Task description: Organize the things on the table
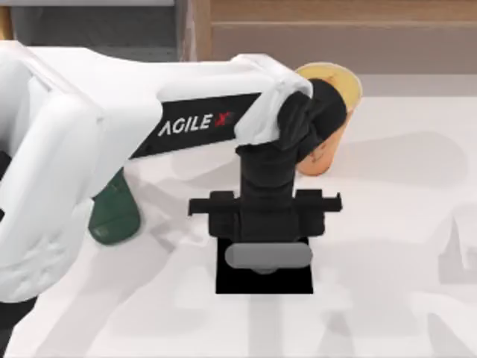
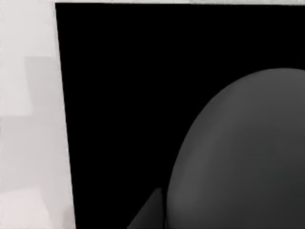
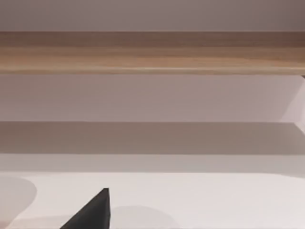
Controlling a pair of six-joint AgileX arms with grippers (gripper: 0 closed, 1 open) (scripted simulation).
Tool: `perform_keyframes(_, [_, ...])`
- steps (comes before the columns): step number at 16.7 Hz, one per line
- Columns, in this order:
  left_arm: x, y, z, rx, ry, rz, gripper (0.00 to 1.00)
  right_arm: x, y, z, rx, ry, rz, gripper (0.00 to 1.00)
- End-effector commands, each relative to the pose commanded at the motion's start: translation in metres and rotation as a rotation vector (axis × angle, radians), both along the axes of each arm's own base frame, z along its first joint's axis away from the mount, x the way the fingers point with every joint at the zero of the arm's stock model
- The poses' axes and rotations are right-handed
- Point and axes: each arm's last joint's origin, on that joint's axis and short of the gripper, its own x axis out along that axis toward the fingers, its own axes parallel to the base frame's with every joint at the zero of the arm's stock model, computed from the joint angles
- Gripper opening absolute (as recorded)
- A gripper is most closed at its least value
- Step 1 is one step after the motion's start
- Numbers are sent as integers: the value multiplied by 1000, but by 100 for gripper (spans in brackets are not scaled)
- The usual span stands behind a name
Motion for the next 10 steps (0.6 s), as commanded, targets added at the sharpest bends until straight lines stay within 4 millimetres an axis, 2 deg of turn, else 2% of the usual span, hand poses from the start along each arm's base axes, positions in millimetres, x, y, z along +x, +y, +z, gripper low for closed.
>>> perform_keyframes(10, [0, 0, 0, 0, 0, 0, 98, 0, 0, 0, 0, 0, 0, 100])
